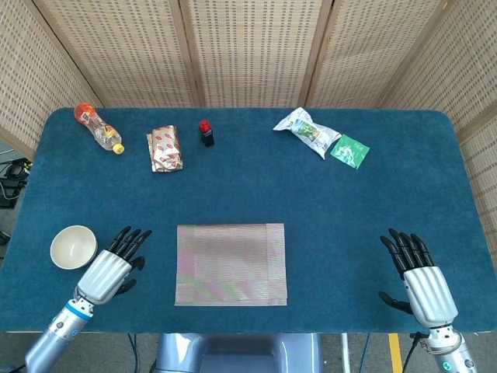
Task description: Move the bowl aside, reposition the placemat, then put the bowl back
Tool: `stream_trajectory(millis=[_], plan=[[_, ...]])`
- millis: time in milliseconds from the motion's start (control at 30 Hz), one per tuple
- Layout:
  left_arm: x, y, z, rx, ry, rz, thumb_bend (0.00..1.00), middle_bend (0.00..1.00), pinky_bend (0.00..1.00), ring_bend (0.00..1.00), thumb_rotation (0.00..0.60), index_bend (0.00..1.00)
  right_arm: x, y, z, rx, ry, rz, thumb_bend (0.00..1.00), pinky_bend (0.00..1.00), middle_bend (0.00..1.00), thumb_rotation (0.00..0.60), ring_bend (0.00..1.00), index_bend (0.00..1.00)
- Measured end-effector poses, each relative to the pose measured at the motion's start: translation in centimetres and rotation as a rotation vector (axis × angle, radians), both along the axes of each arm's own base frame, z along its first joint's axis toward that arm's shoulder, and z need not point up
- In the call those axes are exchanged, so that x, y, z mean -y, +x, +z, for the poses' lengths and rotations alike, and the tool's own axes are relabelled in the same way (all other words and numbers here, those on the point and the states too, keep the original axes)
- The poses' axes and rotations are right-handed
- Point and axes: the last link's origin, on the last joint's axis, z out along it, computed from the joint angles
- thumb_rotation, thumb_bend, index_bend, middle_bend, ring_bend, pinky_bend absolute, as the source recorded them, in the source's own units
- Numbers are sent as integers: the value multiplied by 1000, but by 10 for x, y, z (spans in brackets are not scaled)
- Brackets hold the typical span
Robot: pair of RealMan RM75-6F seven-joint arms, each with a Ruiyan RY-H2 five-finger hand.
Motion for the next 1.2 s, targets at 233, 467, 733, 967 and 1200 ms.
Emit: stream_trajectory(millis=[233, 467, 733, 967, 1200], plan=[[12, 4, -23, -2, -47, -17, 225, 0, 0, 0, 600, 521, 0, 0, 0, 2, -2, 0, 91, 0, 0, 600, 0, 0], [22, 14, -46, -1, -91, -41, 258, 0, 0, 0, 600, 500, 0, 0, 1, 8, -3, -2, 90, 0, 0, 600, 0, 0], [25, 20, -63, -10, -125, -35, 293, 0, 0, 0, 600, 501, 1, -1, 4, 16, -7, -2, 90, 0, 0, 600, 0, 0], [24, 23, -76, -17, -151, -20, 323, 0, 0, 0, 600, 505, 1, -1, 6, 23, -5, -3, 90, 0, 0, 600, 0, 0], [25, 30, -85, -17, -176, -33, 332, 0, 0, 0, 600, 505, 1, -2, 8, 32, -7, -5, 90, 0, 0, 600, 0, 0]])
